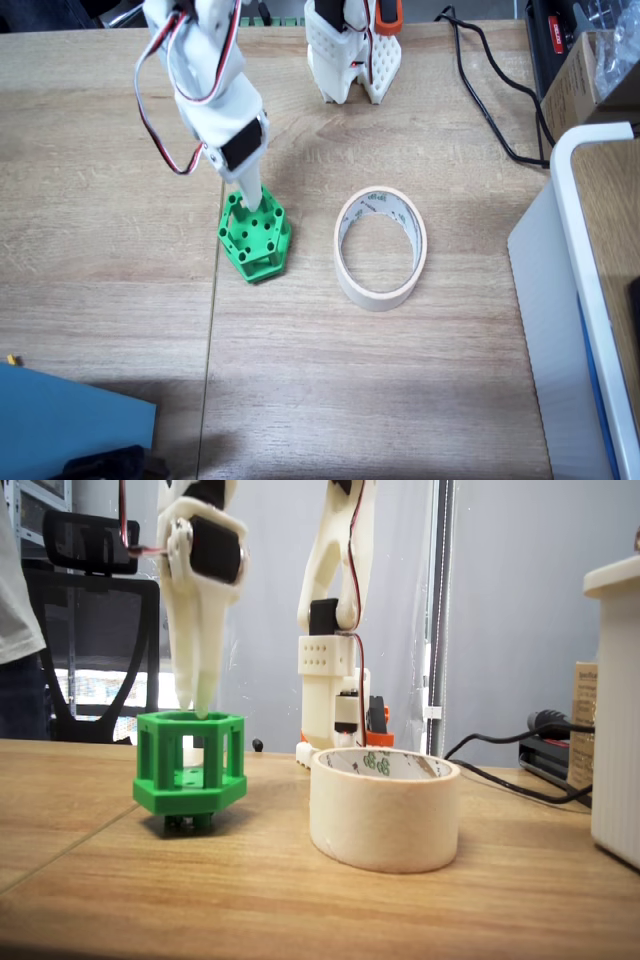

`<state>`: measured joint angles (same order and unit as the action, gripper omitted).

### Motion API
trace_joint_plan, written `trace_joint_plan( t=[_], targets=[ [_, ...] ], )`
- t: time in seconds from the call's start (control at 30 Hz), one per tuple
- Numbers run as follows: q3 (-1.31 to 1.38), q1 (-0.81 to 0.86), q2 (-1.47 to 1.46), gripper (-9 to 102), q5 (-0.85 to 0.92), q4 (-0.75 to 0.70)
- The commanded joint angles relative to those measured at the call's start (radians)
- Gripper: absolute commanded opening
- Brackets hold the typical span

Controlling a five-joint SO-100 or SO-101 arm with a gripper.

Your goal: Grasp a component and put it in the bin.

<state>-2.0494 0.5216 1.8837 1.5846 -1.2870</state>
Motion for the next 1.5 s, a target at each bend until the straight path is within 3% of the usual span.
trace_joint_plan(
  t=[0.0, 0.4, 0.8, 1.0, 1.3, 1.47],
  targets=[
    [0.057, -0.012, -0.038, 17, 0.009, 0.012],
    [0.061, -0.012, -0.114, 16, 0.008, 0.012],
    [0.061, -0.012, -0.097, 1, -0.003, 0.012],
    [0.063, -0.011, -0.087, 0, -0.005, 0.012],
    [0.164, -0.018, 0.155, 0, -0.006, 0.012],
    [0.184, -0.126, 0.255, 0, -0.009, 0.009]
  ],
)
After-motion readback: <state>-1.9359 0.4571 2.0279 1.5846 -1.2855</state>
